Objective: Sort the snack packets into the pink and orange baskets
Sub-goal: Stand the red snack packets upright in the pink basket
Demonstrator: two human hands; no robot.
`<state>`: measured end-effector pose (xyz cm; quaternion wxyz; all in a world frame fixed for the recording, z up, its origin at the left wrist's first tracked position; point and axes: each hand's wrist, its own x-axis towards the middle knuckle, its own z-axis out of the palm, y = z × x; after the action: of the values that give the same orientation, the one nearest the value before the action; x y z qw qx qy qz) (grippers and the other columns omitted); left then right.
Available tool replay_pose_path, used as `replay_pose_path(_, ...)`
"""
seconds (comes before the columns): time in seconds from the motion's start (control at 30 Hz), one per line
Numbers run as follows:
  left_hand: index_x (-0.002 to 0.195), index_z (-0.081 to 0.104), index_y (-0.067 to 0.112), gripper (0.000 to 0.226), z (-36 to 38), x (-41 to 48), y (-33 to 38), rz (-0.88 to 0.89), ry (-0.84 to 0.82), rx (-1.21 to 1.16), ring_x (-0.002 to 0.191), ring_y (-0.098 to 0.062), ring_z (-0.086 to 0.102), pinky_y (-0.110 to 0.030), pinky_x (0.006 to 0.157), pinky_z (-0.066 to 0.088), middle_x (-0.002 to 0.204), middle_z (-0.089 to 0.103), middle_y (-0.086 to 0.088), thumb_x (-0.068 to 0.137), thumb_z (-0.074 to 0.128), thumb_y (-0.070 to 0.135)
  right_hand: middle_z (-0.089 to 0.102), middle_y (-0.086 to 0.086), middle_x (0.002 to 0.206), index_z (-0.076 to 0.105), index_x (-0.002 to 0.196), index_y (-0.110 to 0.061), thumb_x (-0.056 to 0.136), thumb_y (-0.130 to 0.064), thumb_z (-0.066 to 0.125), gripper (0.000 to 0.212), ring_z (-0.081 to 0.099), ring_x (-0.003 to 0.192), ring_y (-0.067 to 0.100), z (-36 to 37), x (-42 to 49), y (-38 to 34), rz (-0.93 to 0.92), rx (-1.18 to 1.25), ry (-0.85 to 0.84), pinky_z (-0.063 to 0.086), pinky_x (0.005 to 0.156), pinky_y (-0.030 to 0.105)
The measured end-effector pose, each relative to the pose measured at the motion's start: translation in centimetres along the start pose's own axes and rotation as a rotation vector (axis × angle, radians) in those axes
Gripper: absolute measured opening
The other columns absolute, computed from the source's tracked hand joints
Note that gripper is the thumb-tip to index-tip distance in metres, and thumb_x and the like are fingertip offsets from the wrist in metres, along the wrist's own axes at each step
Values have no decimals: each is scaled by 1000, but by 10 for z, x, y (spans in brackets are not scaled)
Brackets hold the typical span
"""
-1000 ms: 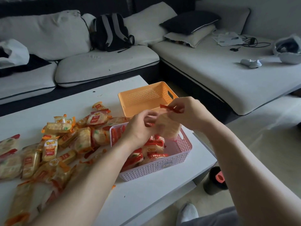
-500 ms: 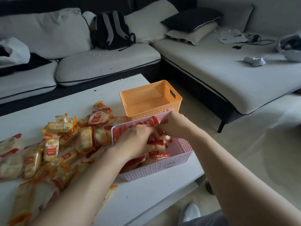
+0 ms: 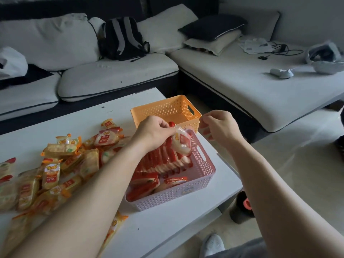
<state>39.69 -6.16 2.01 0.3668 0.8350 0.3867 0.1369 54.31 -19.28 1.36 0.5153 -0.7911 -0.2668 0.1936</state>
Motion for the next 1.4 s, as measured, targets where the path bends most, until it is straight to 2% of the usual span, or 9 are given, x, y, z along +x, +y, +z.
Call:
replay_pose_path(0.27,77,75,8,25,52,27,-4,-136,4,230,57,-14,65,-25,50,42,70,73,-4,85,75,32,74,14,79,70,94,-2,96,-5,53,17,75,63,24,14,9,6,54,24,-59,65,63,38)
replay_pose_path(0.47,94,76,12,20,27,7,-9,-56,-153,-29,60,-11,72,-29,59,58,75,77,2,101,62,25,76,13,80,69,102,-3,92,11,41,33,76,66,24,25,3,4,30,-36,-217,65,65,38)
replay_pose_path(0.63,90,78,35,9,-19,-52,-55,183,-72,232,86,5,63,-15,74,46,91,72,22,89,75,27,74,-1,88,74,92,-15,94,-10,61,14,73,76,18,42,-12,0,-247,-429,-397,63,70,34)
replay_pose_path(0.77,99,75,35,21,-25,-82,-91,181,-48,315,99,-5,62,-27,86,51,100,65,22,87,69,19,73,-7,85,75,86,-23,94,-16,62,17,71,76,14,66,-36,-5,-422,-641,-641,60,65,26)
replay_pose_path(1.0,105,74,38,20,-22,-89,-107,197,3,413,98,-7,62,-38,81,56,103,67,19,87,77,31,73,-5,109,74,114,-22,93,-24,69,22,69,95,14,90,-57,-10,-430,-741,-780,59,89,32)
replay_pose_path(1.1,96,76,37,10,-23,-89,-104,205,19,354,91,-7,64,-36,77,56,94,70,19,86,76,36,74,0,103,74,109,-20,96,-26,64,17,69,88,17,94,-57,-11,-434,-787,-760,61,82,34)
replay_pose_path(1.23,95,73,32,10,-39,-89,-99,86,125,82,89,0,65,-21,76,53,91,70,21,86,78,30,67,0,76,66,90,-8,103,-25,52,25,58,58,11,84,-47,-19,-402,-629,-553,48,51,20)
replay_pose_path(1.3,89,70,30,10,-52,-90,-97,42,192,-20,85,-1,66,-22,74,53,88,71,17,87,77,24,72,5,80,68,87,-5,101,-18,51,26,65,65,21,73,-40,-23,-361,-506,-472,56,63,34)
replay_pose_path(1.4,88,69,27,11,-71,-96,-93,-11,233,-187,69,-7,67,-28,59,56,86,71,4,88,76,18,74,-9,88,73,80,-28,96,-12,58,27,72,81,22,74,-47,-23,-375,-483,-686,62,77,42)
